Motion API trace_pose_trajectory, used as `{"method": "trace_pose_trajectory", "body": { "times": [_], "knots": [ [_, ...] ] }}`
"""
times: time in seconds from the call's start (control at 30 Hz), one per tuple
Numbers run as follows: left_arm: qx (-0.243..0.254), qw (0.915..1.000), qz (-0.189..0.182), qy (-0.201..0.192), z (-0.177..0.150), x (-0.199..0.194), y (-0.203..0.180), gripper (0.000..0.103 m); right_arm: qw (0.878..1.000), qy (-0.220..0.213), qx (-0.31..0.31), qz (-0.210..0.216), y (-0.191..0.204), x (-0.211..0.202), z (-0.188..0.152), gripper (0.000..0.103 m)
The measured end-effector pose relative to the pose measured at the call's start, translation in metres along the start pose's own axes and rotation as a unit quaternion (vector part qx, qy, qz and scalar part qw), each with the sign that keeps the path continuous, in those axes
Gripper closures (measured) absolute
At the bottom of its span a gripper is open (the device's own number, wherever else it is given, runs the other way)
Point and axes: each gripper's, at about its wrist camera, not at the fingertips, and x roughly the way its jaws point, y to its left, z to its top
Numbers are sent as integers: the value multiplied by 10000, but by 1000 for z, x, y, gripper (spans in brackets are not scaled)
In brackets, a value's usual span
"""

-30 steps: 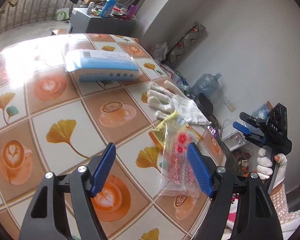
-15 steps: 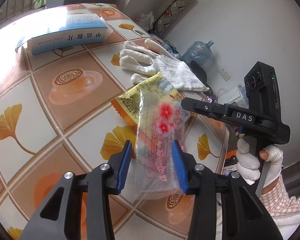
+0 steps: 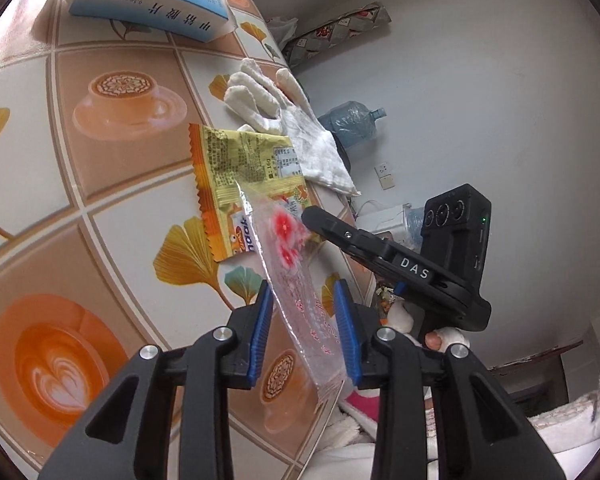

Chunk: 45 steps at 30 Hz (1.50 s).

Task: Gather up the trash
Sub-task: 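Grasp the yellow snack packet with the right tool while the left tool lifts the wrapper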

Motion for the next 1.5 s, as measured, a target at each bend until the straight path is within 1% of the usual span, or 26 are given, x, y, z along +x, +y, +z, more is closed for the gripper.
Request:
{"method": "trace_pose_trajectory", "body": {
  "times": [0.07,0.1,0.17,0.23,0.3,0.37,0.47,0.5,0.57,0.63,0.67,0.77,0.87,0.9,0.93,1.0,1.03,1.1,1.17,1.3,1.33,1.37,1.43,1.47,1.5],
  "knots": [
    [39,9996,276,51,-1,7,-2,89,10000,-7,2,9,1,0,0,96],
    [63,9993,374,77,-2,9,-2,92,10000,-12,-3,5,2,0,0,96],
    [102,9990,430,40,-3,9,-4,99,10000,-11,-14,4,2,-1,-1,97],
    [171,9990,406,-34,-3,5,-7,101,9999,-7,22,131,0,-4,-1,97],
    [247,9990,341,-144,-4,-4,-11,102,9994,18,45,336,0,-8,-3,96],
    [431,9983,263,-287,-4,-17,-17,102,9986,-2,-29,521,3,-12,-4,96],
    [763,9956,334,-436,-4,-29,-28,102,9973,-16,-112,731,7,-18,-3,94],
    [849,9945,385,-475,-4,-31,-30,102,9966,-5,-78,823,6,-18,-2,91],
    [913,9932,498,-522,-3,-35,-29,102,9954,36,54,951,2,-19,1,89],
    [850,9933,548,-564,-2,-36,-26,102,9936,74,234,1101,-3,-20,2,88],
    [812,9933,562,-596,-2,-36,-24,102,9933,78,285,1115,-5,-20,2,87],
    [768,9924,600,-755,2,-42,-21,102,9959,94,218,869,-4,-20,0,87],
    [793,9903,659,-929,9,-46,-18,102,9964,139,232,802,-4,-19,-2,84],
    [798,9894,739,-958,11,-45,-18,102,9966,144,243,772,-4,-18,-3,80],
    [824,9877,904,-969,13,-42,-17,102,9968,148,247,739,-4,-18,-3,75],
    [887,9819,1402,-917,16,-33,-15,102,9970,176,280,697,-5,-16,-3,70],
    [877,9803,1533,-880,17,-29,-12,102,9971,197,295,681,-5,-14,-3,67],
    [790,9805,1610,-798,17,-24,-6,102,9971,279,301,645,-5,-10,-3,66],
    [743,9800,1703,-709,17,-19,-1,102,9968,320,285,676,-2,-7,-3,66],
    [625,9814,1713,-605,14,-17,7,102,9970,345,157,677,7,0,-3,66],
    [617,9815,1715,-592,13,-17,9,102,9972,337,129,656,9,1,-3,68],
    [619,9816,1705,-596,12,-19,10,102,9975,336,116,610,10,2,-3,71],
    [631,9815,1709,-599,12,-20,10,102,9982,340,104,475,10,4,-2,88],
    [635,9816,1695,-609,12,-21,10,102,9984,349,106,423,10,5,-2,90],
    [629,9819,1673,-621,12,-21,8,102,9982,346,131,463,9,4,-2,92]
  ]
}}
